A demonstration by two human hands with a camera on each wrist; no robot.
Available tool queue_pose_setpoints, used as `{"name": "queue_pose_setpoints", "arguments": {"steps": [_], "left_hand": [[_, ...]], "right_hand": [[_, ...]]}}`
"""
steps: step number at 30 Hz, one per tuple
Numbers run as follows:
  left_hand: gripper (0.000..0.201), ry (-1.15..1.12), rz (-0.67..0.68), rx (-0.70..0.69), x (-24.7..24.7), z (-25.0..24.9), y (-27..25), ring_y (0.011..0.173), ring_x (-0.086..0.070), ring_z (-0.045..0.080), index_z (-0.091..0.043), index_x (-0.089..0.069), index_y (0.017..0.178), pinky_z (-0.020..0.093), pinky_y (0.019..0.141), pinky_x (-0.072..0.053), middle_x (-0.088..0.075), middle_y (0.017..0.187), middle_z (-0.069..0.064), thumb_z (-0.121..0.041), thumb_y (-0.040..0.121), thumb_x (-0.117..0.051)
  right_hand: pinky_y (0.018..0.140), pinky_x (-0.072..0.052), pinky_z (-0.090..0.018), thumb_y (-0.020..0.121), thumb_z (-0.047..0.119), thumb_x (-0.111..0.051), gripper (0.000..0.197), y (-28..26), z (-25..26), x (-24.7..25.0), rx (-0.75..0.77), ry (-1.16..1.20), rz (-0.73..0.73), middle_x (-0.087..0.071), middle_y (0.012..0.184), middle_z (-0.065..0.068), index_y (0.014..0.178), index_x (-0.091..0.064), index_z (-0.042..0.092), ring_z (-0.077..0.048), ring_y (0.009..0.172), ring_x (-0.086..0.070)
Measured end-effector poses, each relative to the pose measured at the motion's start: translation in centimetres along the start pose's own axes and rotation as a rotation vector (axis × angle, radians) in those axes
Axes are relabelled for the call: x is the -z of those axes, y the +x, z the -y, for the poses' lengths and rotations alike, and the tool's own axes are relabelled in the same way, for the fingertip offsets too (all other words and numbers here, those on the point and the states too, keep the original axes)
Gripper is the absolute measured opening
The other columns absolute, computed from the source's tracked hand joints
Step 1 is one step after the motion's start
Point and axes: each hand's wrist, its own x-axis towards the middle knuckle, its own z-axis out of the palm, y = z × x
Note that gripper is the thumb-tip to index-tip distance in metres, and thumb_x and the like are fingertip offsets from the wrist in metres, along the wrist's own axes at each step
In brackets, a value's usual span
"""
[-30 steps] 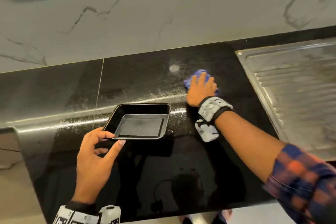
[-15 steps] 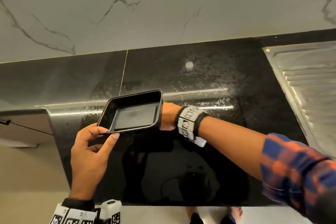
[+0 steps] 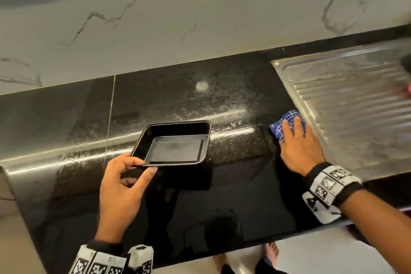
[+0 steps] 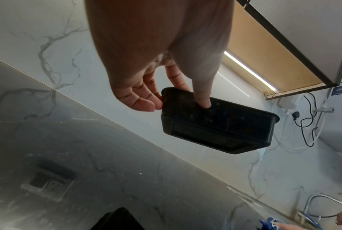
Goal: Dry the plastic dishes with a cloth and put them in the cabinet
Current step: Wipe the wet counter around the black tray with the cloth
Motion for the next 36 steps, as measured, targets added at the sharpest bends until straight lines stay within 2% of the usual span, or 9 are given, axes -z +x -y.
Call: {"name": "queue_pose_setpoints", "arguments": {"steps": [5, 10, 13, 17, 21, 25, 29, 32, 36], "left_hand": [[0.021, 0.002, -0.022, -0.007, 0.3, 0.2, 0.4, 0.096, -0.062, 0.017, -0.040, -0.064, 0.088, 0.012, 0.067, -0.051, -0.060, 0.110, -0.005, -0.030, 0.075, -0.076], [0.020, 0.042, -0.074, 0.007, 2.4, 0.4, 0.3, 0.095, -0.062, 0.020, -0.034, -0.065, 0.090, 0.014, 0.065, -0.051, -0.061, 0.107, 0.001, -0.028, 0.076, -0.077], [0.022, 0.057, -0.108, 0.024, 3.7, 0.4, 0.2, 0.094, -0.064, 0.026, -0.024, -0.065, 0.095, 0.026, 0.067, -0.055, -0.062, 0.107, 0.007, -0.027, 0.076, -0.077], [0.026, 0.069, -0.095, 0.042, 5.4, 0.3, -0.2, 0.094, -0.067, 0.028, -0.020, -0.064, 0.099, 0.044, 0.071, -0.058, -0.063, 0.109, 0.008, -0.025, 0.077, -0.077], [0.023, 0.066, -0.102, 0.038, 5.2, 0.1, -0.6, 0.094, -0.066, 0.028, -0.026, -0.064, 0.097, 0.037, 0.070, -0.057, -0.063, 0.107, 0.009, -0.029, 0.077, -0.076], [0.023, 0.057, -0.086, 0.043, 3.4, -0.1, -0.8, 0.095, -0.064, 0.029, -0.026, -0.064, 0.094, 0.043, 0.069, -0.057, -0.062, 0.107, 0.009, -0.031, 0.076, -0.077], [0.023, 0.045, -0.026, 0.040, 1.3, -0.5, -1.0, 0.096, -0.064, 0.028, -0.030, -0.064, 0.094, 0.043, 0.071, -0.058, -0.062, 0.110, 0.005, -0.025, 0.078, -0.080], [0.024, 0.048, 0.020, 0.012, -0.4, -0.9, -1.0, 0.099, -0.063, 0.024, -0.027, -0.064, 0.096, 0.032, 0.069, -0.056, -0.061, 0.110, 0.003, -0.027, 0.078, -0.079], [0.023, 0.044, 0.065, -0.007, -2.0, -1.5, -1.0, 0.098, -0.063, 0.021, -0.028, -0.064, 0.095, 0.027, 0.068, -0.056, -0.060, 0.111, 0.000, -0.032, 0.076, -0.078]], "right_hand": [[0.116, -0.014, -0.061, 0.094, 0.034, -0.052, 0.077, -0.6, 6.0, 1.2, -0.051, 0.034, 0.083, -0.005, 0.163, -0.024, 0.157, -0.016, 0.011, -0.053, 0.145, -0.011], [0.115, -0.020, -0.060, 0.085, 0.028, -0.054, 0.079, -3.5, 18.6, 2.9, 0.379, 0.035, 0.137, -0.015, 0.161, -0.024, 0.155, -0.023, 0.008, -0.053, 0.144, -0.016], [0.103, -0.035, -0.050, 0.090, 0.028, -0.050, 0.050, -7.3, 26.7, 3.6, 0.732, 0.035, 0.165, -0.052, 0.139, -0.015, 0.139, -0.049, 0.017, -0.040, 0.132, -0.044], [0.119, -0.023, -0.050, 0.096, 0.041, -0.050, 0.066, -11.2, 31.3, 2.7, 1.197, -0.221, 0.213, -0.015, 0.165, -0.003, 0.155, -0.024, 0.026, -0.033, 0.149, -0.020], [0.121, -0.021, -0.045, 0.093, 0.037, -0.058, 0.070, -10.1, 26.3, 2.3, 1.406, -0.279, 0.136, -0.008, 0.167, 0.002, 0.155, -0.026, 0.032, -0.031, 0.151, -0.015], [0.113, -0.038, -0.045, 0.074, 0.019, -0.066, 0.066, -5.9, 15.0, 2.0, 1.252, -0.066, 0.016, -0.046, 0.152, -0.008, 0.139, -0.057, 0.021, -0.035, 0.136, -0.047], [0.113, -0.033, -0.043, 0.079, 0.022, -0.043, 0.061, -2.2, 1.8, 2.7, 0.753, -0.101, 0.043, -0.053, 0.141, -0.023, 0.136, -0.057, 0.006, -0.041, 0.129, -0.053], [0.102, -0.047, -0.053, 0.085, 0.024, -0.066, 0.063, -3.0, -5.7, 2.3, 0.386, -0.085, 0.111, -0.045, 0.146, -0.028, 0.144, -0.050, 0.008, -0.051, 0.119, -0.055], [0.079, -0.058, -0.052, 0.065, 0.018, -0.084, 0.072, -8.3, -6.7, 1.6, 0.305, -0.148, 0.104, -0.054, 0.134, -0.034, 0.131, -0.062, 0.004, -0.050, 0.093, -0.062]]}}
